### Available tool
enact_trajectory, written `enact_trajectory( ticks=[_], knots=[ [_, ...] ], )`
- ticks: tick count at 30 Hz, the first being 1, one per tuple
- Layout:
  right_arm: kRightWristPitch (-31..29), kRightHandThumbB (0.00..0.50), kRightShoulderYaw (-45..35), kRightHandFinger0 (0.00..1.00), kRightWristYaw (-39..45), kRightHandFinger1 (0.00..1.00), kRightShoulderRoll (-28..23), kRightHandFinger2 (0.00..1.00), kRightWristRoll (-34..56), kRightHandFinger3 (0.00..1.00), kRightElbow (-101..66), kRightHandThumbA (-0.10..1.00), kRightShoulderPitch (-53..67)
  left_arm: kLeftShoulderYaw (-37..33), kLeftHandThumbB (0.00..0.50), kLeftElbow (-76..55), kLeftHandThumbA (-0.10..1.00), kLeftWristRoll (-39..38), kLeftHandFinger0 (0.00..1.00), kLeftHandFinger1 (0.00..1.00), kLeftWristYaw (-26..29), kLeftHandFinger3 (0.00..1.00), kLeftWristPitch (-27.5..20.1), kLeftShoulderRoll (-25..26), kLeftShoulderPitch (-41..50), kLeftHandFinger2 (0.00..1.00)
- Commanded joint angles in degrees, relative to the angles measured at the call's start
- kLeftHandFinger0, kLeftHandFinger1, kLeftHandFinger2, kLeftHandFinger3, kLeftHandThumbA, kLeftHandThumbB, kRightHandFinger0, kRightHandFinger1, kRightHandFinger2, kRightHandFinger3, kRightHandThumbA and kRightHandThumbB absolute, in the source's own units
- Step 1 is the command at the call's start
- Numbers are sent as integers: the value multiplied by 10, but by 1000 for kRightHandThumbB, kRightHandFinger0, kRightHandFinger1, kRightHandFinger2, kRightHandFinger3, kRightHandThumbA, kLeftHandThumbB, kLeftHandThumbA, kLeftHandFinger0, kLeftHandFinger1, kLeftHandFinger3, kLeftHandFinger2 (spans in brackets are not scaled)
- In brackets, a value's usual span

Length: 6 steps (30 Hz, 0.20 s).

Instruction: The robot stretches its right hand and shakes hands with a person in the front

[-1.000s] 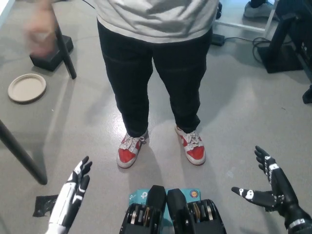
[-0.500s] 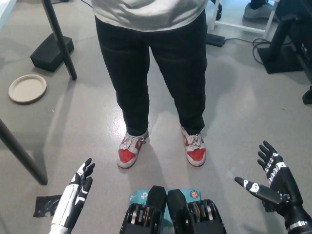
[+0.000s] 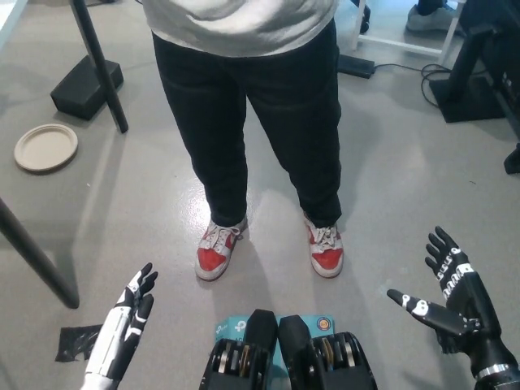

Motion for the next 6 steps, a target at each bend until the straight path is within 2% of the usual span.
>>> enact_trajectory(
  ticks=[1, 6],
  knots=[
    [-33, 211, 7, 1000, -7, 1000, -5, 1000, -11, 1000, -2, 1000, -15, 8, 134, -17, 1000, -6, 1000, 1000, 6, 1000, -19, 8, -6, 1000],
    [-26, 257, 17, 1000, -9, 1000, -5, 1000, -22, 1000, -4, 1000, -12, 16, 140, -25, 1000, -12, 1000, 1000, 4, 1000, -14, 9, 1, 1000]
  ],
)
